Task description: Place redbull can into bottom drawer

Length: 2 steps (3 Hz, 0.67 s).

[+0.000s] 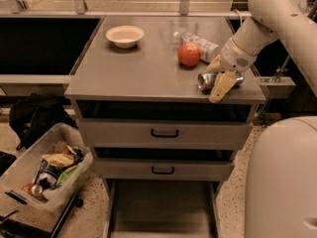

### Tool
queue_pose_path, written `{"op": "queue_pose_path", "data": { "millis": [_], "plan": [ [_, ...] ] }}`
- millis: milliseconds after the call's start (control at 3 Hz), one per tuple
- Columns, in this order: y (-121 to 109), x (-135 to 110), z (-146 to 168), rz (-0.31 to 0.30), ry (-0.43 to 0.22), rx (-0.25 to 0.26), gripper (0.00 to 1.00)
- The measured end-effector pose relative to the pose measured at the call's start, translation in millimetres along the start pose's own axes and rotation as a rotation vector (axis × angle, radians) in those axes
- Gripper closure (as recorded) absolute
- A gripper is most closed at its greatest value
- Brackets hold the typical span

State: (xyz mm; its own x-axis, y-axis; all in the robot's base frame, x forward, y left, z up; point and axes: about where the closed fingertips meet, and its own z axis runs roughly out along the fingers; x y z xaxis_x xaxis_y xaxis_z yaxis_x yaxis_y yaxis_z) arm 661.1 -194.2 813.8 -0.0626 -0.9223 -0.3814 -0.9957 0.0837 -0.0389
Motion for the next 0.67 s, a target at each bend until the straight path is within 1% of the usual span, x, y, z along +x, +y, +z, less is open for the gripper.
{"op": "queue_pose_path", "data": {
  "millis": [333, 667],
  "plan": [
    [0.0, 0.0, 0.0, 0.000, 0.000, 0.000, 0.88],
    [3.3, -2.4, -7.0, 0.000, 0.000, 0.000, 1.00]
  ]
}}
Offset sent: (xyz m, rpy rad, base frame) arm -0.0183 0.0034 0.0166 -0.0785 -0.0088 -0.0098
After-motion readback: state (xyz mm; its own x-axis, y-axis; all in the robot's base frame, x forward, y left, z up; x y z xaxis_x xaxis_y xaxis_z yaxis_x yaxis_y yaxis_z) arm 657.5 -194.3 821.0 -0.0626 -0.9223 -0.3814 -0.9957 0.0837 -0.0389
